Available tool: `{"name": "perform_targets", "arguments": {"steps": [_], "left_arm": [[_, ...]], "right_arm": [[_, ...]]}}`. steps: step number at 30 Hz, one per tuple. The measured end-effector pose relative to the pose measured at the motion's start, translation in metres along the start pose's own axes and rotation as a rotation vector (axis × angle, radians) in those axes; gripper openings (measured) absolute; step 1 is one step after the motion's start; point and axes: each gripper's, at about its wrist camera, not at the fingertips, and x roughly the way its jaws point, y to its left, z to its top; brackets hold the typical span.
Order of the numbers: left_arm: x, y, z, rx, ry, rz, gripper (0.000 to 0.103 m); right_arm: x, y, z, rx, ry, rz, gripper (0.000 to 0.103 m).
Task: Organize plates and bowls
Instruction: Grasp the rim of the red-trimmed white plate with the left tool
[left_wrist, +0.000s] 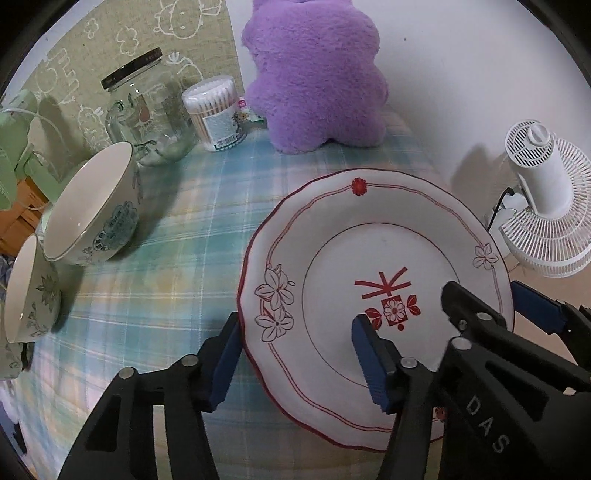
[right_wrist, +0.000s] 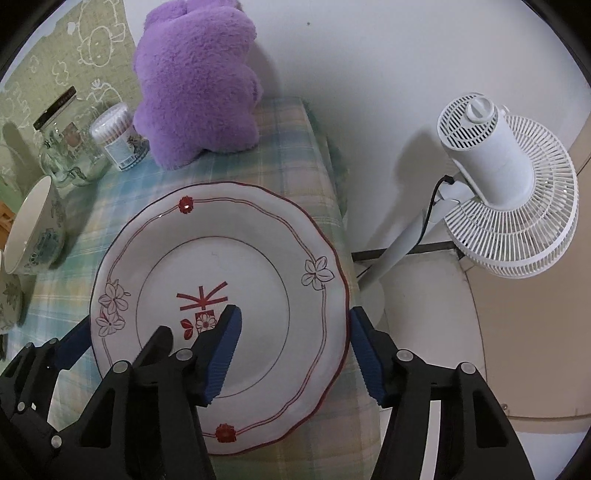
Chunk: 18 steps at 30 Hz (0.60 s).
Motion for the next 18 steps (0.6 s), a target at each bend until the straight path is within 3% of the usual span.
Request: {"name": "perform_targets", "arguments": {"steps": [8, 18], "left_arm": [[-0.007, 0.007, -0.007, 0.015, 0.027, 0.028, 0.059], [-0.025, 0.037, -0.056, -0.04, 0.109, 0.063, 0.059]], "right_arm": [[-0.006, 0.003, -0.01, 0.024, 0.04, 0.033, 0.059], [-0.029, 0.027, -0.056, 0.009, 0.114, 0.098, 0.058]]}}
